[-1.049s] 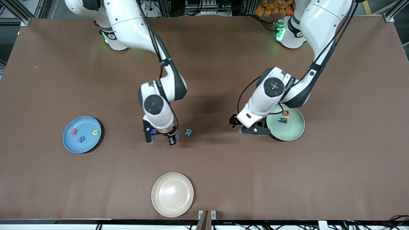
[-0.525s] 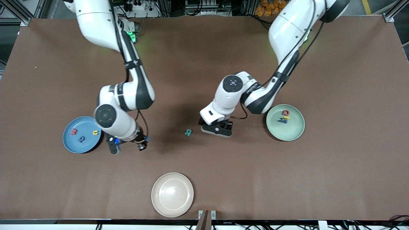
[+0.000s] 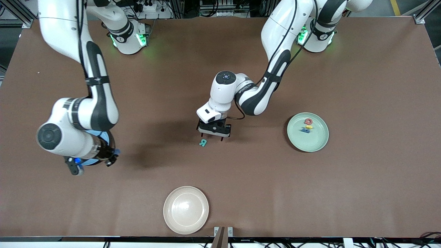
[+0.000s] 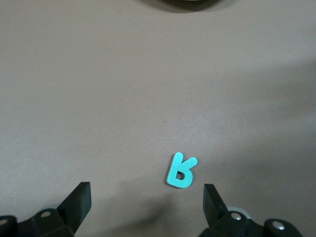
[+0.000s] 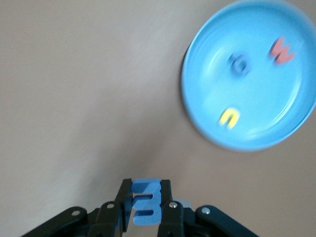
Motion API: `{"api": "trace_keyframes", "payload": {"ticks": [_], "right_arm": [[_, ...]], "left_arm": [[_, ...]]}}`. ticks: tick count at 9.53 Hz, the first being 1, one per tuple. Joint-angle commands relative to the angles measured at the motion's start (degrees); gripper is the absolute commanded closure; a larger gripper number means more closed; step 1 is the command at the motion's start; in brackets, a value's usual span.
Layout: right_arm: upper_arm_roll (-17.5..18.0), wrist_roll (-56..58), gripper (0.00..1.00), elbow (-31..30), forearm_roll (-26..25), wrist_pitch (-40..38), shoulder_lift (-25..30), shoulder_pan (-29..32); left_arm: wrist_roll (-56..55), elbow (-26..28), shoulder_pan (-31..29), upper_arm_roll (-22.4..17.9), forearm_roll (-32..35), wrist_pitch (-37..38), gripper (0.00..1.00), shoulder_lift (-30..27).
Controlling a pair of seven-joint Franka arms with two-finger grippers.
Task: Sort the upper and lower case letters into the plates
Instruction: 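Place the blue m in the blue plate while the left gripper reaches the k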
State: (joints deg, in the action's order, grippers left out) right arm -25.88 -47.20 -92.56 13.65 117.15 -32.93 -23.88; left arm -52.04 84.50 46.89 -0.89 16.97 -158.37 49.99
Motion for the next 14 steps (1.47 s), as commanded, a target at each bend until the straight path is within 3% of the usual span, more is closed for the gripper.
{"api": "trace_keyframes", "payload": {"ticks": [1,3,4,5,6,7,10,14], "right_arm": [[1.8,9.5,1.00,-8.9,-6.5,0.3,7.5,6.0],[1.8,14.6,1.00,-11.8,-6.8,0.4,8.1,10.4],[1.9,14.6,0.90,-11.9,-6.8,0.4,7.7,11.9],[1.9,14.6,0.20,-12.1,-6.7,0.4,7.6,12.2],[2.1,14.7,0.00,-12.1,-6.7,0.2,7.6,12.1],[3.4,15.1,0.00,-12.1,-6.7,0.1,8.0,12.4],[12.2,26.7,0.00,-13.7,-6.7,-1.5,12.9,22.0],[16.7,46.5,0.00,-14.2,-7.6,-10.4,25.1,28.7]], "left_arm": [[-2.5,-5.4,0.9,-1.2,1.8,-0.7,0.00,3.4],[-2.5,-5.5,1.4,-2.3,1.9,-2.4,0.00,4.4],[-2.5,-5.6,2.4,-3.6,1.9,-2.6,0.00,5.2],[-2.7,-5.7,3.5,-4.8,1.8,-3.3,0.00,5.9],[-2.7,-5.6,3.7,-5.1,1.9,-3.6,0.00,6.1],[-2.7,-5.6,3.7,-5.1,1.8,-3.7,0.00,6.1],[-2.6,-6.5,4.1,-5.3,1.9,-5.5,0.00,7.4],[0.5,-6.9,6.6,-8.4,2.0,-7.9,0.00,8.2]]}}
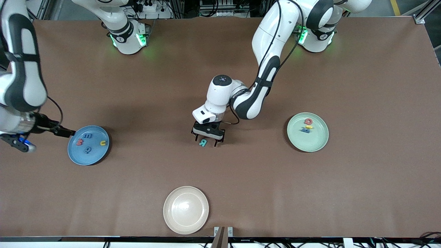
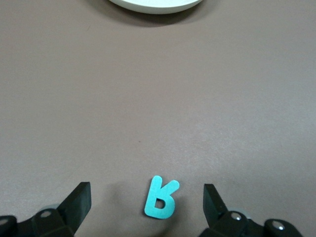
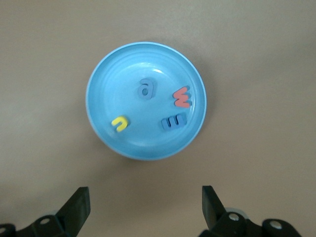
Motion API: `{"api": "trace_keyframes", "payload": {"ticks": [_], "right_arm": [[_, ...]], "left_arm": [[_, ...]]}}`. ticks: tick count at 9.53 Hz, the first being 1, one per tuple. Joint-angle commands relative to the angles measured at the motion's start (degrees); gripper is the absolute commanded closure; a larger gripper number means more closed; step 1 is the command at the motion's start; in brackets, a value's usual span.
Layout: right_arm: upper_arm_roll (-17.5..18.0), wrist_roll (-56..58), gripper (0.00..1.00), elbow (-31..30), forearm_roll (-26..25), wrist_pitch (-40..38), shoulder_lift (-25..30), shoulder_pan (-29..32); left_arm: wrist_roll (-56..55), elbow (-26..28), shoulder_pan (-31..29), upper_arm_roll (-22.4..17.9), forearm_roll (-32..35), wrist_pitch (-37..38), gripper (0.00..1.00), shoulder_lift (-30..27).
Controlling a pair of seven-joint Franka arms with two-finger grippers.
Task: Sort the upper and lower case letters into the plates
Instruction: 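Place the blue m in the blue plate while the left gripper reaches the k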
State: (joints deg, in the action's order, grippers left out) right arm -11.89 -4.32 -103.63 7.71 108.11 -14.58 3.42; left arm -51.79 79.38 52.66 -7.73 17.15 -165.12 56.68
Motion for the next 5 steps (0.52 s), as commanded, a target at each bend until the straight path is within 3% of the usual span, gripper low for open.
{"api": "trace_keyframes", "payload": {"ticks": [1,5], "right_arm": [[3.8,5.4,0.00,-3.2,-5.5,-1.8,10.2,1.3],[5.6,12.4,0.00,1.3,-7.0,-7.4,15.5,1.8]], "left_arm": [[1.7,-2.1,0.9,-1.7,1.8,-1.6,0.00,1.9],[7.5,-4.1,0.9,-1.6,1.7,-2.0,0.00,3.3]]}}
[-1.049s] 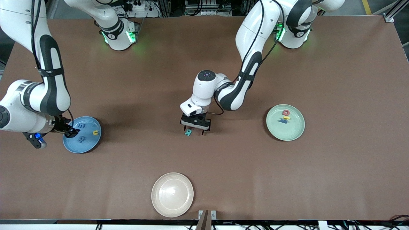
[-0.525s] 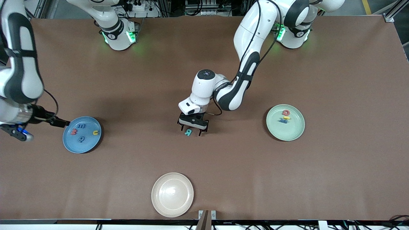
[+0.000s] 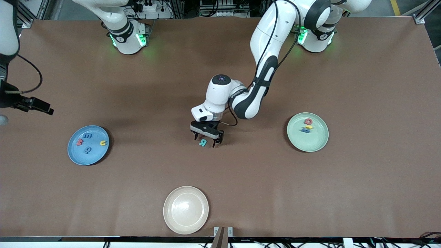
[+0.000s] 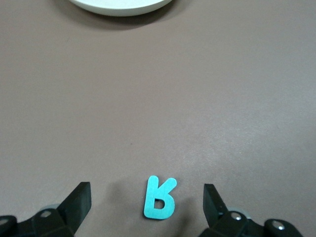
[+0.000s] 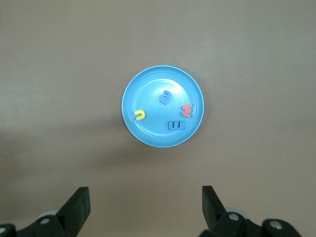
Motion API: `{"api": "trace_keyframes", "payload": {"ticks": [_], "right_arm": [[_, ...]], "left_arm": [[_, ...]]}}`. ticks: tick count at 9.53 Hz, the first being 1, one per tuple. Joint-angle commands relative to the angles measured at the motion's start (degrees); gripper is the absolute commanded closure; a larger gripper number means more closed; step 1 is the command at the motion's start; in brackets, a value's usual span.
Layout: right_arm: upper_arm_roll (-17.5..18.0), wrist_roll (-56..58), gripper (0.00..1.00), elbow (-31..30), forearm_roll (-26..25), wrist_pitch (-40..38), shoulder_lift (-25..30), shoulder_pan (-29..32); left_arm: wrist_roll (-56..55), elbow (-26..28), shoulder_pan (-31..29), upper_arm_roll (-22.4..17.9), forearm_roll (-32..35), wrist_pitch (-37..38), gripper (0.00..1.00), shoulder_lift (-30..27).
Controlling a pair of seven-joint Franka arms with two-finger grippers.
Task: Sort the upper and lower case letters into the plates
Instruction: 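Place the blue m in the blue plate while the left gripper reaches the k, then grasp the teal k with the left gripper while the right gripper withdraws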
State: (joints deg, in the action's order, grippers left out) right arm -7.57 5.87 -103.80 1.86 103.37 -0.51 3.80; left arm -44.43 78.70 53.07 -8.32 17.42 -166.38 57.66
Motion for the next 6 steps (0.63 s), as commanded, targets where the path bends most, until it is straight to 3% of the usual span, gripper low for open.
{"api": "trace_keyframes", "payload": {"ticks": [1,3,4,5,6], "right_arm": [[1.3,2.9,0.00,4.0,-1.1,-5.7,2.1,1.4],[2.6,4.8,0.00,10.9,-0.9,-11.6,2.1,1.5],[3.3,6.5,0.00,14.1,-0.5,-13.4,2.1,1.5],[4.2,8.5,0.00,16.8,-0.5,-14.9,2.1,1.5],[5.1,9.7,0.00,18.0,-0.5,-16.3,2.1,1.7]], "left_arm": [[0.1,-4.6,0.5,-1.0,1.5,-0.6,0.04,3.2],[0.7,-7.3,0.5,-1.1,1.6,-0.7,0.05,5.2],[2.1,-7.3,0.5,-1.0,1.6,-0.7,0.16,5.2],[2.3,-7.2,0.4,-0.9,1.5,-0.7,0.37,5.2],[1.7,-7.1,0.5,-0.8,1.3,-0.7,0.40,5.2]]}}
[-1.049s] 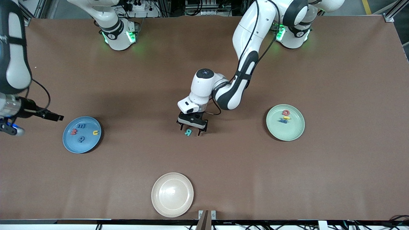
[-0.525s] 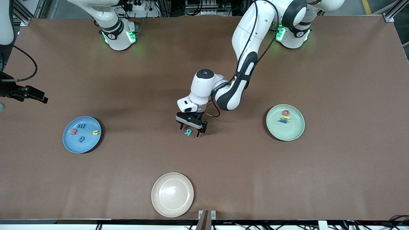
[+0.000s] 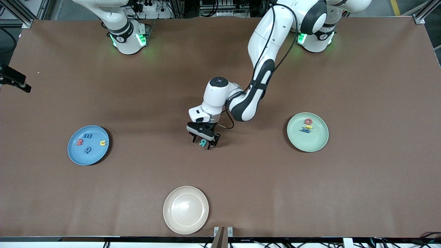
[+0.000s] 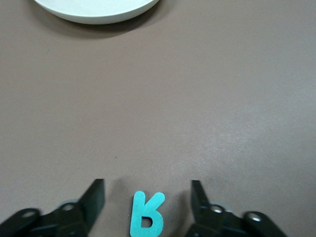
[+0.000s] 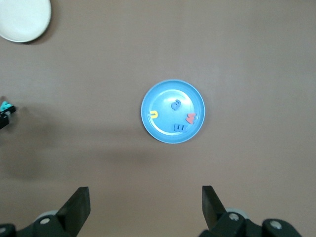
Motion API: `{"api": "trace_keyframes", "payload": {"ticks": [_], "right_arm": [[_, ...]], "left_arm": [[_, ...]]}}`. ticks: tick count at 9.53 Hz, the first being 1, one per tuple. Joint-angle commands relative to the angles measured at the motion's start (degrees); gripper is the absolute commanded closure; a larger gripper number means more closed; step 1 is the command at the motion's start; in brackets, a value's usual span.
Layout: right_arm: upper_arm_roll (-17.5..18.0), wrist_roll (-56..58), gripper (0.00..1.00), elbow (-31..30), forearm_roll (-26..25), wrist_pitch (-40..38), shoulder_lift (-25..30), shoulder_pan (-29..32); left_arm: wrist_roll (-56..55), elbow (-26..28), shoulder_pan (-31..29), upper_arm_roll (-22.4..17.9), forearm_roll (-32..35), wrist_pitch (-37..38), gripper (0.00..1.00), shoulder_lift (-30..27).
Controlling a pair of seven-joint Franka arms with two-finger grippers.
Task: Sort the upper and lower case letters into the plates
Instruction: 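Grasp the teal k with the left gripper while the right gripper withdraws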
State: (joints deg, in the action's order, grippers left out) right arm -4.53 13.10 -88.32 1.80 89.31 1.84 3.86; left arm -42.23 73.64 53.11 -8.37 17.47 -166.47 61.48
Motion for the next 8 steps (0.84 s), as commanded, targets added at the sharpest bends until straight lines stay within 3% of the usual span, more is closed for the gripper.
{"api": "trace_keyframes", "payload": {"ticks": [1,4,8], "right_arm": [[3.1,2.6,0.00,2.8,-0.4,-2.8,-0.3,1.7],[6.9,3.4,0.00,3.4,-1.0,-2.4,-0.2,1.8],[6.9,-6.5,0.00,1.3,-1.1,-2.1,-0.2,-0.2]], "left_arm": [[-1.4,-1.4,0.4,-0.6,0.7,-0.5,0.43,0.8],[-4.1,0.2,0.6,-0.3,0.8,-0.4,0.42,0.2],[-4.2,4.8,0.5,-0.3,0.8,-0.4,0.44,-1.3]]}}
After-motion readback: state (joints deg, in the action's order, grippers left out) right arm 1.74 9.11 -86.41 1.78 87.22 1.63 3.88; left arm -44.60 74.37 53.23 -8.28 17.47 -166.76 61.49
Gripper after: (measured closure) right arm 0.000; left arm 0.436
